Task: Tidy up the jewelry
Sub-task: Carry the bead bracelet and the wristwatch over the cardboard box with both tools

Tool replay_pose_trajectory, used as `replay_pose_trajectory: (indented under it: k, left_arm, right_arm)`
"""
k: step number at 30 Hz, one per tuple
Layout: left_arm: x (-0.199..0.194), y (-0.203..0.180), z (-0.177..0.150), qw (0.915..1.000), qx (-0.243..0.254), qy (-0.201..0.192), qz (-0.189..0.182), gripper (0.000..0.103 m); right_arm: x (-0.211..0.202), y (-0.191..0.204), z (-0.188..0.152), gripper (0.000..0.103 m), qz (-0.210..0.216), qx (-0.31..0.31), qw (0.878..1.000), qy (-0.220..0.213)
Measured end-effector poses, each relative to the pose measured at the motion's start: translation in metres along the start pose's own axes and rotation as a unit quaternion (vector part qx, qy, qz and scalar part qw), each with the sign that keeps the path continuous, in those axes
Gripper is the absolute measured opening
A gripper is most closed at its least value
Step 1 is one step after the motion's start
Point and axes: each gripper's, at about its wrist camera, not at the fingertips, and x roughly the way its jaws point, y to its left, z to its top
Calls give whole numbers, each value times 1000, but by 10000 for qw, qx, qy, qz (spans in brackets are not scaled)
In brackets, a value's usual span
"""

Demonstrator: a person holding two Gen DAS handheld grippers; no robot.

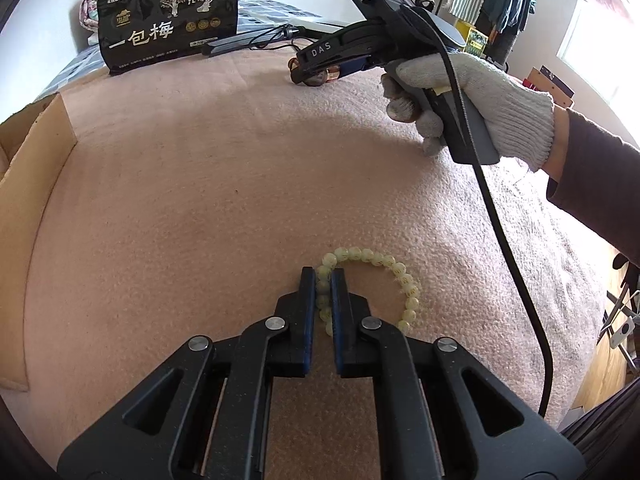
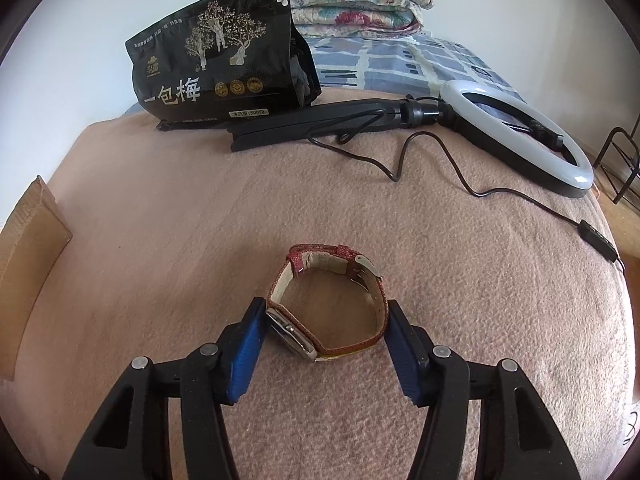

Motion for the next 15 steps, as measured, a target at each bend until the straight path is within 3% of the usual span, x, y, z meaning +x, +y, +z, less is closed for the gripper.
replay_pose_trajectory:
  k: [15]
  left_arm:
    - [-23,20,1,9991,-344,-154,178,5]
  right_arm:
    - [-47,22,-33,59,77,-351,9994,-18]
